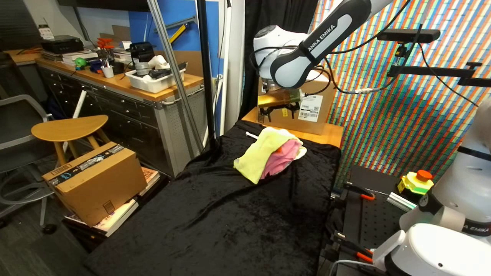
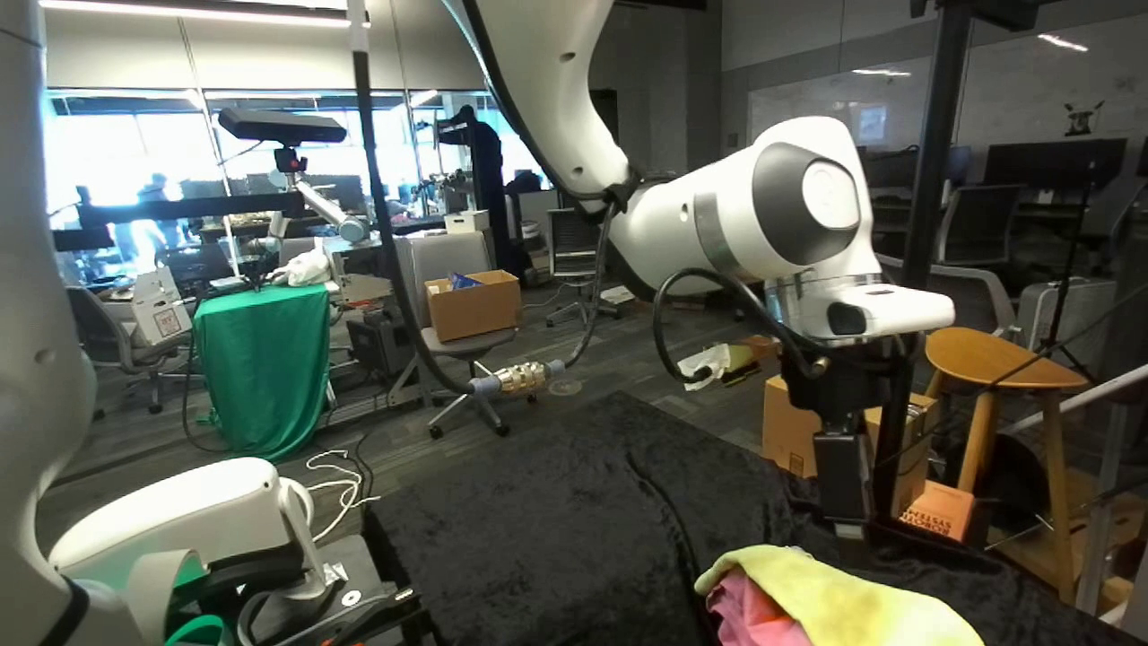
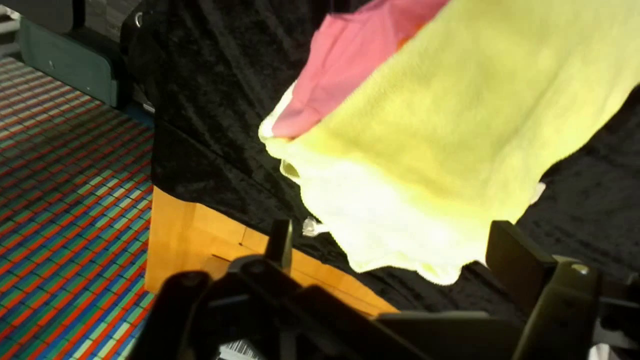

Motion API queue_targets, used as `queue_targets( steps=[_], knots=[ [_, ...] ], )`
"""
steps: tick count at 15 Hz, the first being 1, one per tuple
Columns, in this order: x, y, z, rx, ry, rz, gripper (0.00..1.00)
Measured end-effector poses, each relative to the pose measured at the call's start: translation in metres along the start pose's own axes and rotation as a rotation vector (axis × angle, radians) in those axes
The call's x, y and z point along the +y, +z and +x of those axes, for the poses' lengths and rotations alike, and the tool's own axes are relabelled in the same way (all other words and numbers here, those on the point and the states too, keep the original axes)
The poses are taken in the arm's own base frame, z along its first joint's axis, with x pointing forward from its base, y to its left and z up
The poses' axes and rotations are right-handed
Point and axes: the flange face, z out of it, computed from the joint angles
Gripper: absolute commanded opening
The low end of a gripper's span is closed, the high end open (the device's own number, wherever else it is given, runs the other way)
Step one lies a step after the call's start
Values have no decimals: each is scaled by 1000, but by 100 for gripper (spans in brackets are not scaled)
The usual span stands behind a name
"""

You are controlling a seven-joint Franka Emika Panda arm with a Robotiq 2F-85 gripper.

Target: Pick up the clothes and fruit plush toy and put them in one place

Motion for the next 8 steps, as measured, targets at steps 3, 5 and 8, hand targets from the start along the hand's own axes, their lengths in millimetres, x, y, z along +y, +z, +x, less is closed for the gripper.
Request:
queue_targets(
  steps=[3, 5, 8],
  knots=[
    [4, -6, -47, -14, -165, -3, 100],
    [16, -9, -74, -23, -277, -5, 100],
    [43, -11, -102, -38, -438, -10, 100]
  ],
)
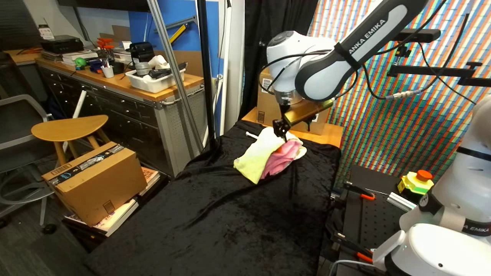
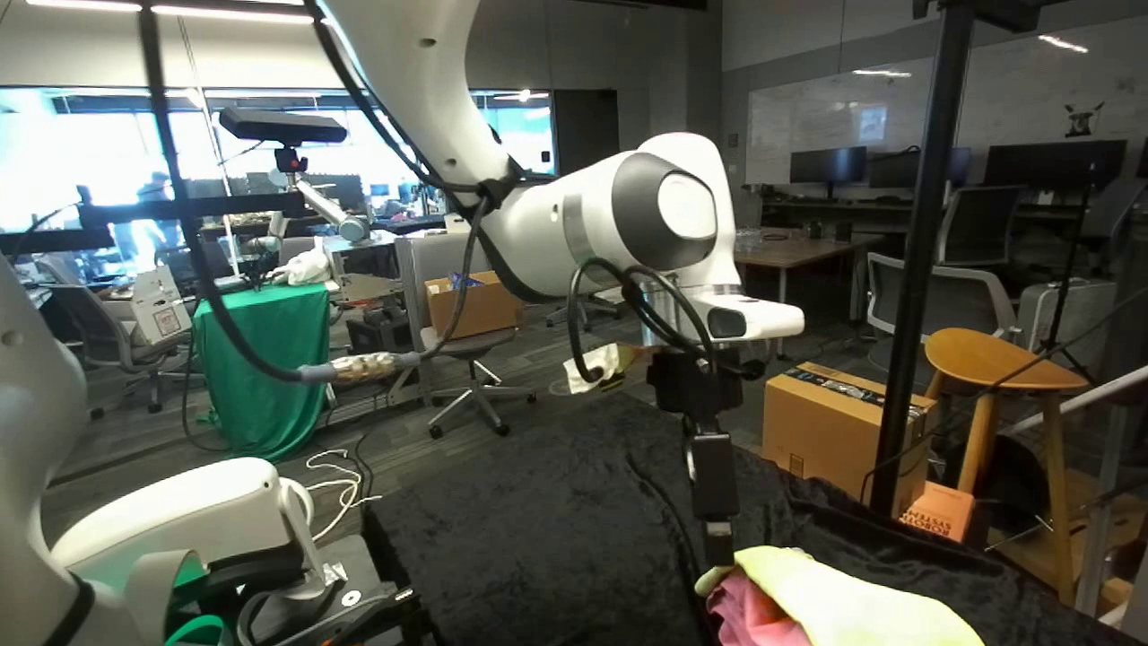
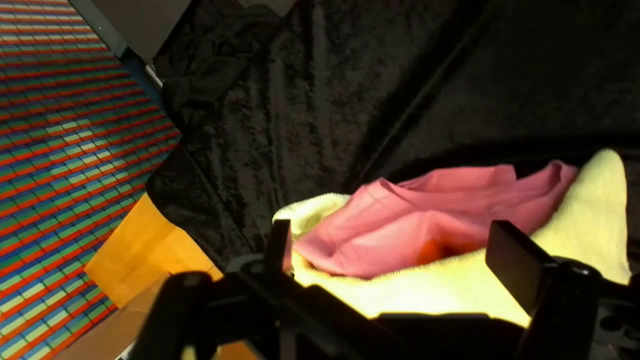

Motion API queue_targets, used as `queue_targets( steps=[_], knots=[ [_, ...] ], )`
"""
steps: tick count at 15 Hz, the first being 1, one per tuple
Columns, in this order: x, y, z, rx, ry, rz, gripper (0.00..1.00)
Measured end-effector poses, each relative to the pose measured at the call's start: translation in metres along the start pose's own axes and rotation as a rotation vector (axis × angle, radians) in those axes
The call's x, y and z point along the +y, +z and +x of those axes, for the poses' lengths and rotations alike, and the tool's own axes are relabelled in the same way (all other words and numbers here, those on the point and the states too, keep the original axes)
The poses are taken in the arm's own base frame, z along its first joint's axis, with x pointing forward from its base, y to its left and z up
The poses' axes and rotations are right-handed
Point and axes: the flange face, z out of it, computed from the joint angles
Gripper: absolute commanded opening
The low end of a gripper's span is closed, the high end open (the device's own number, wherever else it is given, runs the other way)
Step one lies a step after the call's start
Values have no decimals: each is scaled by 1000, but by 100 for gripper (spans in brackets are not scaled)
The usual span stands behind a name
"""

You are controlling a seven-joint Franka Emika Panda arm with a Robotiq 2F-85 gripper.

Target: Pick up the clothes and fruit plush toy and put them in one place

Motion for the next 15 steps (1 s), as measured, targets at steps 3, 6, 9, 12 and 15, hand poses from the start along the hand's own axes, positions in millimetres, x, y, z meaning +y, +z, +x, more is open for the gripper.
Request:
queue_targets(
  steps=[3, 6, 9, 12, 15],
  knots=[
    [21, 0, -32, -8, -160, 2, 100],
    [47, -2, -58, -3, -317, 11, 100],
    [72, -5, -76, 17, -466, 22, 100],
    [87, -23, -69, 80, -600, 50, 100],
    [96, -40, -56, 174, -712, 93, 100]
  ],
)
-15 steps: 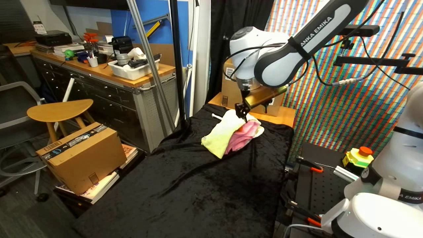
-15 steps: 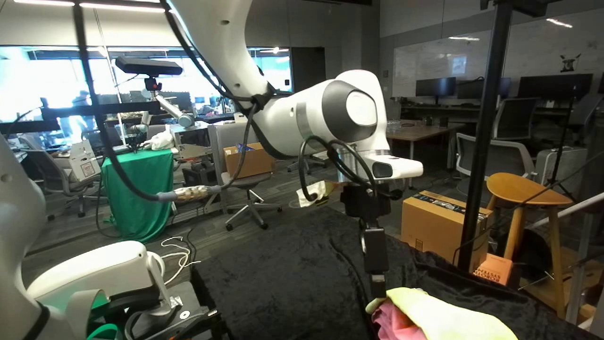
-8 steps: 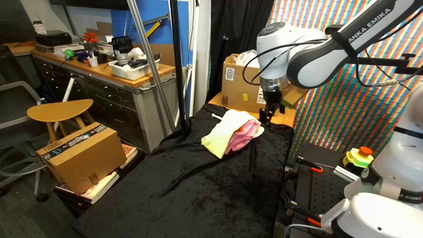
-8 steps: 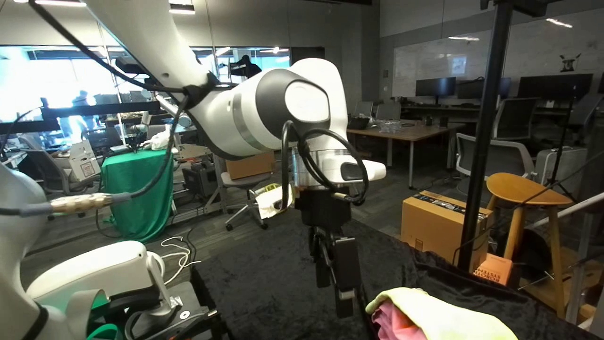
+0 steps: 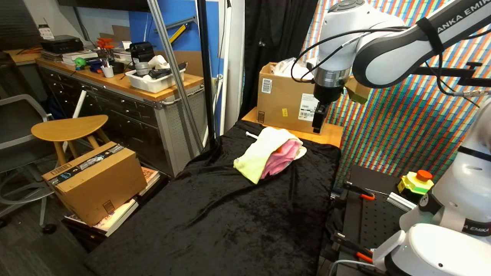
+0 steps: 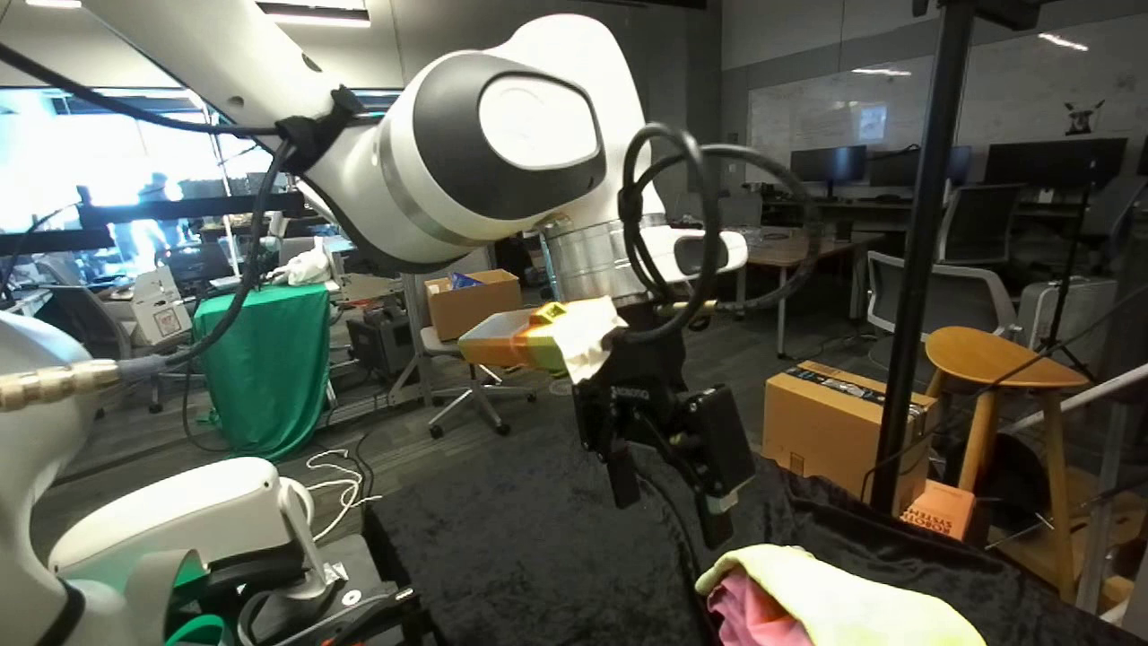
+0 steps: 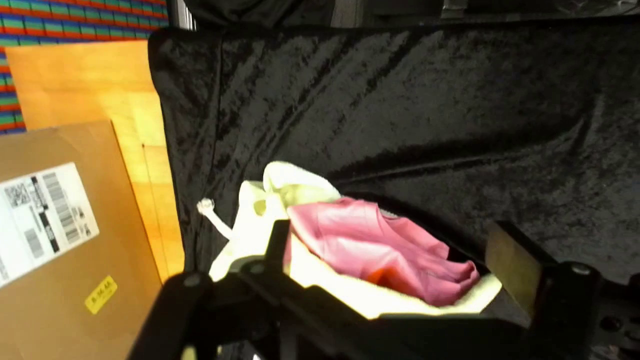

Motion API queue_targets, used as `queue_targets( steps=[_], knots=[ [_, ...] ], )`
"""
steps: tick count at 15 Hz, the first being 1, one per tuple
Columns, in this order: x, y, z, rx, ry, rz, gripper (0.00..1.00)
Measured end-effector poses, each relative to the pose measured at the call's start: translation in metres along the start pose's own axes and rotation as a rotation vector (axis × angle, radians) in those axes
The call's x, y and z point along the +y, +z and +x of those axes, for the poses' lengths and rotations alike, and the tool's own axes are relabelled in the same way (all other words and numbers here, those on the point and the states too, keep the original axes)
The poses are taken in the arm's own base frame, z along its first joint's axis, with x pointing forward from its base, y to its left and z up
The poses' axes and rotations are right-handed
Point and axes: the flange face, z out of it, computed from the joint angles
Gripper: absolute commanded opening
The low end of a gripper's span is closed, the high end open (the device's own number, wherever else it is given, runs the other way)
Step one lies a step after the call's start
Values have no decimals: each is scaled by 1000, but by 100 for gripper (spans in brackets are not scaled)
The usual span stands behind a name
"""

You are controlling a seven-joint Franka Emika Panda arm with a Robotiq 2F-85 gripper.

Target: Pick up the clothes and fruit plush toy and put them in one place

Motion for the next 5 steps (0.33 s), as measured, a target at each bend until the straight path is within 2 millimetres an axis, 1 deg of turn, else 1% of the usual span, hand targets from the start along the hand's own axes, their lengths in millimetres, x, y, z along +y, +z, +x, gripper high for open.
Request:
queue_targets(
  steps=[3, 5],
  knots=[
    [14, -7, 3, 66, -73, 20, 100],
    [15, -8, 3, 73, -83, 21, 100]
  ],
)
